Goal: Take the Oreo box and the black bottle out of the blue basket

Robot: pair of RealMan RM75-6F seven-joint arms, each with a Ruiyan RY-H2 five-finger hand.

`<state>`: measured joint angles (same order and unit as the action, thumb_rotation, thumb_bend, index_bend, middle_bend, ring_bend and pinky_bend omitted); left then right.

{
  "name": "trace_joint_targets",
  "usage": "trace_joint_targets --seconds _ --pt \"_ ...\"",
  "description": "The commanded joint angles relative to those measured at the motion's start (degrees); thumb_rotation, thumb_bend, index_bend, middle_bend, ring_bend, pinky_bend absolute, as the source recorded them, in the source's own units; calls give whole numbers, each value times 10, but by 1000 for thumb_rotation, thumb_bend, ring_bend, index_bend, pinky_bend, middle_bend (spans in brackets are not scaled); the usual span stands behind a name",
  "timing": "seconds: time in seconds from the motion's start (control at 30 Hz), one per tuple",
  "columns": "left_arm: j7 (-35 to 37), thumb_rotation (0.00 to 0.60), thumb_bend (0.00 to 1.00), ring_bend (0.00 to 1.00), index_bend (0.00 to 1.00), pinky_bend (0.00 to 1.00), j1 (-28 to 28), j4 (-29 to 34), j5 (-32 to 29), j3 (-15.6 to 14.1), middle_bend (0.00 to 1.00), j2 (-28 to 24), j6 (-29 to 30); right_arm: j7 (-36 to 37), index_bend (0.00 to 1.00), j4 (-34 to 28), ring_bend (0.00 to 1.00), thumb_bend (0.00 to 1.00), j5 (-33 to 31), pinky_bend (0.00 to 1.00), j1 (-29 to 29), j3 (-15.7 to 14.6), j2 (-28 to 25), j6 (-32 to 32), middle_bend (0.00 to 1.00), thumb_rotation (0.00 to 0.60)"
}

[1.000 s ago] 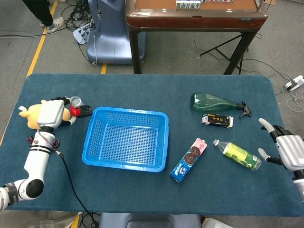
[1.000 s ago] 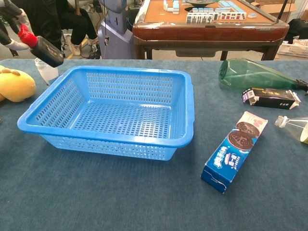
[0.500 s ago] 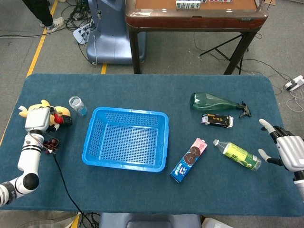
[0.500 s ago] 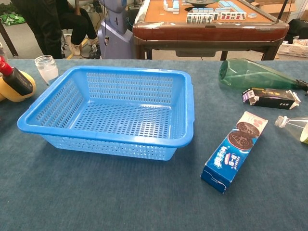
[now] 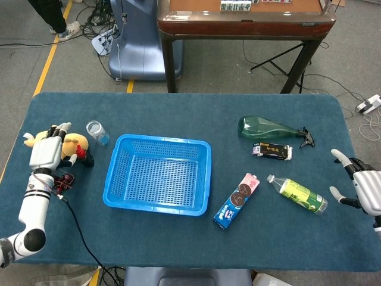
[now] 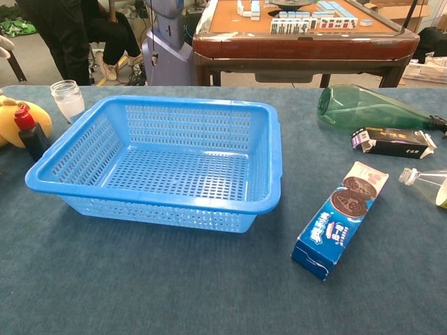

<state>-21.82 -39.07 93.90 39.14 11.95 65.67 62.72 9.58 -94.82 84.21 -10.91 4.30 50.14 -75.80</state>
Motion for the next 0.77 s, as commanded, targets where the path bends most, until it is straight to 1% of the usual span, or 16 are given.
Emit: trace_joint_targets --seconds 0.03,0.1,0.2,0.27,0.43,0.57,0.77 --pt "24 600 358 78 148 278 37 46 48 -11 83 -24 45 -17 120 1 218 275 -4 356 4 -2 0 -2 270 600" --pt "38 600 358 80 161 278 56 63 71 -17 83 -30 66 -30 128 3 218 275 -7 356 7 -2 3 -6 270 600" --pt "65 600 358 86 180 278 94 87 121 -33 83 -38 109 -35 137 6 218 275 -6 356 13 -5 10 -14 270 600" --pt "73 600 358 87 187 278 118 97 158 -48 83 -39 138 -32 138 10 218 276 -5 356 17 -6 17 -20 271 600" --pt "91 600 358 88 203 278 165 105 225 -77 83 -34 190 -29 157 18 218 275 5 355 24 -11 34 -31 271 600" --pt "93 600 358 88 218 278 196 107 268 -97 83 -27 223 -37 163 12 218 276 18 356 27 -12 39 -43 272 600" --pt "67 600 358 88 223 271 234 115 317 -125 83 -11 254 -50 163 1 218 276 26 356 28 -14 45 -48 272 600"
